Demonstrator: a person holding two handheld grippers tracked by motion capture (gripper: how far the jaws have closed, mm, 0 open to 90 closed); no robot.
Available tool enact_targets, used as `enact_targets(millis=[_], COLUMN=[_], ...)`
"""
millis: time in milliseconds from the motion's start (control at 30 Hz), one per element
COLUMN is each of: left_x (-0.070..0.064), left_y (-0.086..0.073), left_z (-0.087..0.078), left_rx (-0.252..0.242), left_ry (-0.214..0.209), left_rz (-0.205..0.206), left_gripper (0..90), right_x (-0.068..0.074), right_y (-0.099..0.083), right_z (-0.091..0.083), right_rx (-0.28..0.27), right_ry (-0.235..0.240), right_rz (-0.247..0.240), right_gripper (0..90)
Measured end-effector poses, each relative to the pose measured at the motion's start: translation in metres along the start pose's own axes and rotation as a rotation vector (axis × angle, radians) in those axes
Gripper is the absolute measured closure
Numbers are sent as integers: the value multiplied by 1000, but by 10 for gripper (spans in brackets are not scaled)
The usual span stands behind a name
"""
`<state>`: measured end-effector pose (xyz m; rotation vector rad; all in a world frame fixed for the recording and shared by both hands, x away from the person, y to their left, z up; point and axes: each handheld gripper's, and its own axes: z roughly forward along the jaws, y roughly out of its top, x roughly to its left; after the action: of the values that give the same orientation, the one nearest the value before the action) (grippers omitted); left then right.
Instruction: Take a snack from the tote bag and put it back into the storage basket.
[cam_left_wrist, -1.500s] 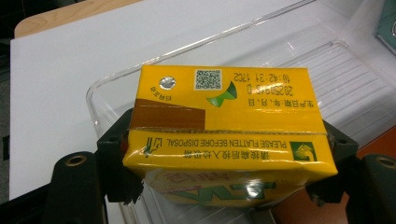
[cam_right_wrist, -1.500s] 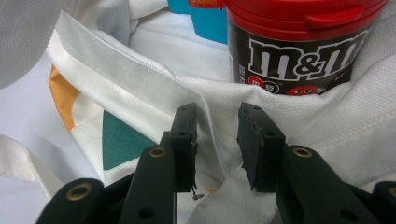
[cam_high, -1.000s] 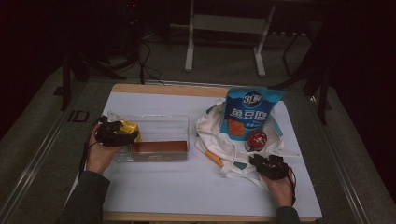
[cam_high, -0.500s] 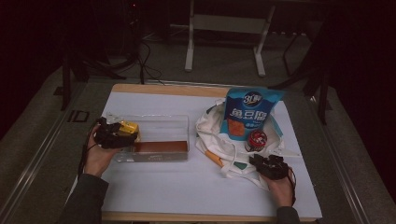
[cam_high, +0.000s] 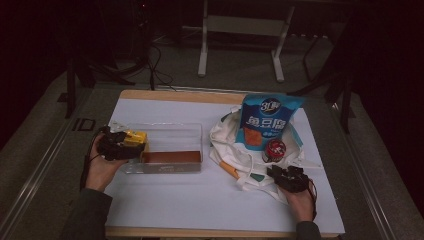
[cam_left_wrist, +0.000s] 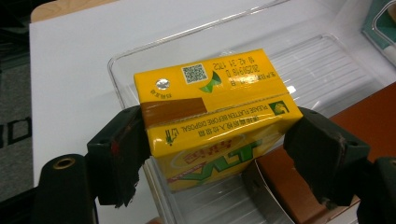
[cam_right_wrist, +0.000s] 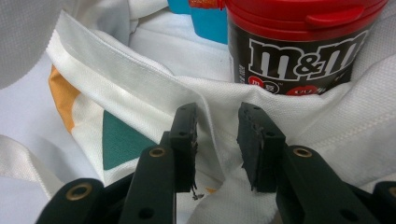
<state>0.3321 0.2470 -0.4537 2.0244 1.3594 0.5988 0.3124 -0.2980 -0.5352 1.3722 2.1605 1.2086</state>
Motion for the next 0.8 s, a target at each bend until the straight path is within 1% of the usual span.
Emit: enact_targets(millis=[167,267,367,400,433,500,567,633,700,733,800], left_x=[1,4,1,1,1,0,0,-1,0,0,0], left_y=[0,0,3,3,7,10,12,13,13,14,14], left_z=[-2,-3,-10,-10,-13,-15,-16,-15,-15,-15,-15], left_rx=[-9,-13,-44,-44,-49,-45,-48,-45,-55,-58,-63], left_ry=[36,31,41,41,33,30,12,18,0,6,1], left_rz=[4,3,26,26,34,45,47,51,49,47,52], left_gripper=[186,171,191,194,194,182,176,175,168,158,158], right_x=[0,0,0,0,0,0,0,0,-1,-1,-1], right_y=[0,0,0,0,0,0,0,0,0,0,0], right_z=[0,0,0,0,0,0,0,0,0,0,0], right_rx=[0,0,0,0,0,0,0,0,0,-1,-1], right_ry=[1,1,2,2,1,2,2,3,4,5,5], right_rz=[2,1,2,2,2,3,2,3,4,5,6], right_gripper=[678,678,678,678,678,678,678,678,677,677,677])
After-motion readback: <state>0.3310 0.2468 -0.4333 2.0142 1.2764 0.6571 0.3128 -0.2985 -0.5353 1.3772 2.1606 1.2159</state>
